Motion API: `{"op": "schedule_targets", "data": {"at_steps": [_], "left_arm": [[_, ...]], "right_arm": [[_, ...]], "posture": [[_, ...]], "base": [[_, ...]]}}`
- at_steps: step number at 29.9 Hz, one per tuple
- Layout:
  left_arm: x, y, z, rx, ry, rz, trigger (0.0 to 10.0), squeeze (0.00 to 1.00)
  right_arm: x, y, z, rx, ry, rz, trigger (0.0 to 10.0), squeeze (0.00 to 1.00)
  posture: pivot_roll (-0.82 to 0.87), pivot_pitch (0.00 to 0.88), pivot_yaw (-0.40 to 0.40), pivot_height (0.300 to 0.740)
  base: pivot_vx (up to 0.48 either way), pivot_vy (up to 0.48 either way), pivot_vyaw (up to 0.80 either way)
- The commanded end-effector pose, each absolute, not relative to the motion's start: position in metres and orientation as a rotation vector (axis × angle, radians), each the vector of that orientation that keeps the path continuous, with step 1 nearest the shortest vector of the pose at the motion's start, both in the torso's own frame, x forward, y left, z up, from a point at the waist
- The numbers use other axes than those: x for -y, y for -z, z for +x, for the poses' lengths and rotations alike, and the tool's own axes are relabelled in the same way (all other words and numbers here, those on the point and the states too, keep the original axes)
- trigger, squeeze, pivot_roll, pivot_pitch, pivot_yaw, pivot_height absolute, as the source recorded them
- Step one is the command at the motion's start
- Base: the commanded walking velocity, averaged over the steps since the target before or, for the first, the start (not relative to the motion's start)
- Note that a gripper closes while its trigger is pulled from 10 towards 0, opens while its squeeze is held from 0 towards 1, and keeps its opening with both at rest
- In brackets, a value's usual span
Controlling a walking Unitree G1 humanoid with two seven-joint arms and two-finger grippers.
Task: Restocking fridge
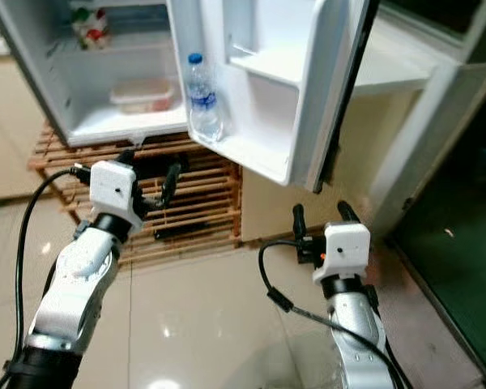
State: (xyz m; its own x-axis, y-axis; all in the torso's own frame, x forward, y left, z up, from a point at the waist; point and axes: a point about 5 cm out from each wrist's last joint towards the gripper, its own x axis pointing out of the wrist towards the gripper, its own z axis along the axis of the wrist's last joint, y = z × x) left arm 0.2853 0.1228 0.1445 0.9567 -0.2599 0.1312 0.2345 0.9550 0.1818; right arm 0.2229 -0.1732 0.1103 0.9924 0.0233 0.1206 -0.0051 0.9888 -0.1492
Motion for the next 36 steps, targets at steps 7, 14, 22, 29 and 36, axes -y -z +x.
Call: {"op": "schedule_targets", "data": {"at_steps": [7, 14, 22, 29, 36], "left_arm": [[-0.128, -0.151, 0.290, 0.168, 0.227, 0.151, 10.0, 0.00], [-0.132, -0.150, 0.292, 0.155, 0.195, 0.130, 10.0, 0.00], [-0.128, -0.152, 0.292, 0.174, 0.214, 0.169, 10.0, 0.00], [-0.149, -0.137, 0.300, 0.087, 0.111, 0.183, 10.0, 0.00], [-0.178, -0.097, 0.307, -0.080, 0.048, 0.254, 10.0, 0.00]], "right_arm": [[0.171, -0.108, 0.223, 0.118, -0.010, -0.148, 10.0, 0.00], [0.170, -0.109, 0.224, 0.129, -0.011, -0.149, 10.0, 0.00], [0.171, -0.106, 0.223, 0.110, 0.004, -0.139, 10.0, 0.00], [0.199, -0.097, 0.241, 0.044, 0.148, -0.224, 10.0, 0.00], [0.216, -0.105, 0.277, 0.067, 0.203, -0.283, 10.0, 0.00]], "posture": [[-0.18, 0.000, 0.031, 0.732], [-0.18, 0.000, 0.033, 0.732], [-0.18, 0.000, 0.032, 0.732], [-0.17, 0.000, 0.038, 0.732], [-0.15, 0.000, 0.040, 0.732]], "base": [[0.046, -0.443, 0.16], [0.425, -0.134, 0.00], [0.455, 0.000, 0.00], [0.000, 0.000, 0.00], [0.000, 0.000, 0.00]]}}
